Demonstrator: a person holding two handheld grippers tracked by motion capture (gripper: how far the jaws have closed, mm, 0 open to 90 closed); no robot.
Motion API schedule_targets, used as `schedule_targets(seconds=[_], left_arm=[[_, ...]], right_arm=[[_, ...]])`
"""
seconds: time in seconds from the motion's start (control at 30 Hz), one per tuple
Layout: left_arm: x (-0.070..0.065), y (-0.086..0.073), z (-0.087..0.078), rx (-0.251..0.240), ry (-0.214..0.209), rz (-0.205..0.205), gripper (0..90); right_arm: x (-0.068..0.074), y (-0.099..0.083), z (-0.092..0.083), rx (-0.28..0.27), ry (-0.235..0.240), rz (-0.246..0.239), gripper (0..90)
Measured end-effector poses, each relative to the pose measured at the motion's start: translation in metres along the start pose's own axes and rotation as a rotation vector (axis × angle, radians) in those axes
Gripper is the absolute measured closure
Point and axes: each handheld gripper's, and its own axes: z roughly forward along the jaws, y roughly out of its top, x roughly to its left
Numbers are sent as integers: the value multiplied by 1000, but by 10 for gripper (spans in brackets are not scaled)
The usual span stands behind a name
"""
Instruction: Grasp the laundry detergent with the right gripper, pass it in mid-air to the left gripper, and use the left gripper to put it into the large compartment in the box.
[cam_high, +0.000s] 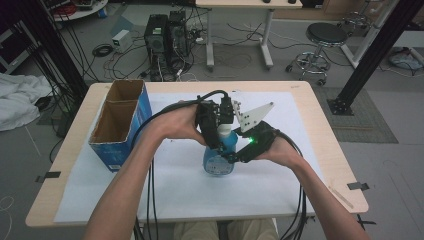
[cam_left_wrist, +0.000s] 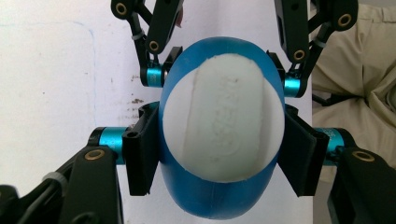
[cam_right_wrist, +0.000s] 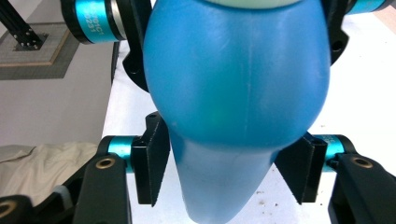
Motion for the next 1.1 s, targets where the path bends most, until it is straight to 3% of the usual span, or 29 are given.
schedule_targets(seconds=[0.67,0.8,1.0,1.07,1.1], left_arm=[[0,-5,-5,12,-5,-14,380],[2,-6,-9,16,-3,-20,380],[4,-8,-17,19,6,-33,380],[5,-9,-20,16,10,-33,380],[6,-10,-22,20,9,-35,380]], right_arm=[[2,-1,-4,37,-8,30,245],[1,0,-10,27,-23,34,229],[0,1,-21,55,-60,35,223],[-2,-1,-27,72,-78,44,204],[-3,-2,-30,82,-98,50,144]])
